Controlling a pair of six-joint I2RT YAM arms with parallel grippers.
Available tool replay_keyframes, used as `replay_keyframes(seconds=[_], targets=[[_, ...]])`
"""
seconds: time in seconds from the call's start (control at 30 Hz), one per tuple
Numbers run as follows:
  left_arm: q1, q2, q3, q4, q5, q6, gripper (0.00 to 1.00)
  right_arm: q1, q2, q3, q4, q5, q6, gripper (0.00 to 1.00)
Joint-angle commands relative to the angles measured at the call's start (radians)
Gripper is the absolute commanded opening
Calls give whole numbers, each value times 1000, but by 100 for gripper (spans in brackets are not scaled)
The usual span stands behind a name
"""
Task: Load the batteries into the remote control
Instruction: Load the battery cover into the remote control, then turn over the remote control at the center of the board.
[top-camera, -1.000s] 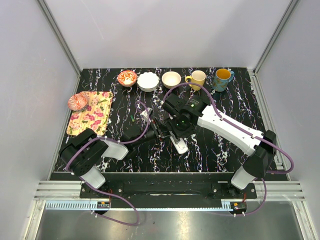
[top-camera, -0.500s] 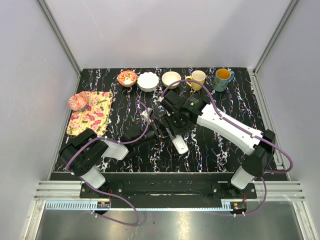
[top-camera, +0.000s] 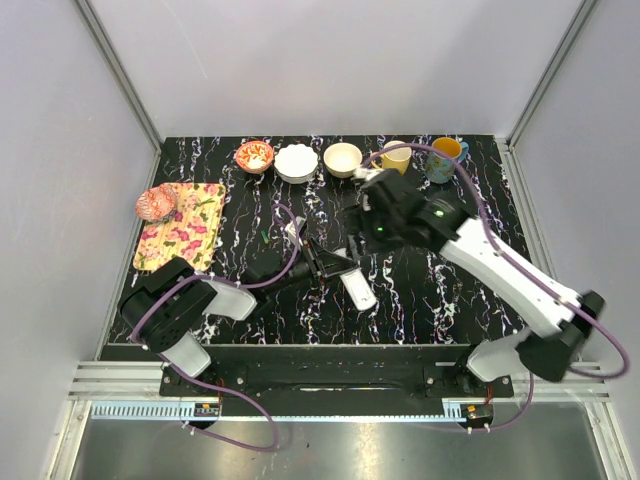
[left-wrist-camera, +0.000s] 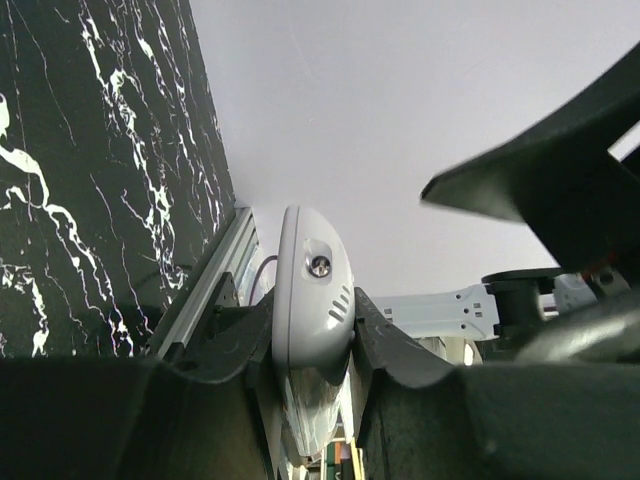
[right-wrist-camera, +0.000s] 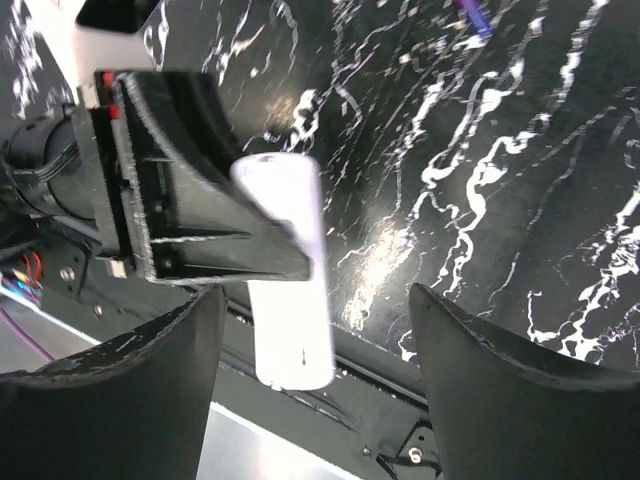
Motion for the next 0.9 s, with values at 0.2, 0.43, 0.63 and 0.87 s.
replay_keyframes(seconds=[0.2, 0.43, 0.63, 0.87], targets=[[49, -69, -27, 202, 106, -21, 0, -127, -344, -424, 445, -222, 99, 95], [86, -112, 38, 55, 210, -3, 0, -158, -498, -657, 711, -396, 220, 100], [89, -122, 78, -49, 235, 38, 0, -170, -564, -785, 875, -474, 292, 100], [89, -122, 97, -93, 235, 51, 0, -170, -518, -814, 912, -600, 286, 100]])
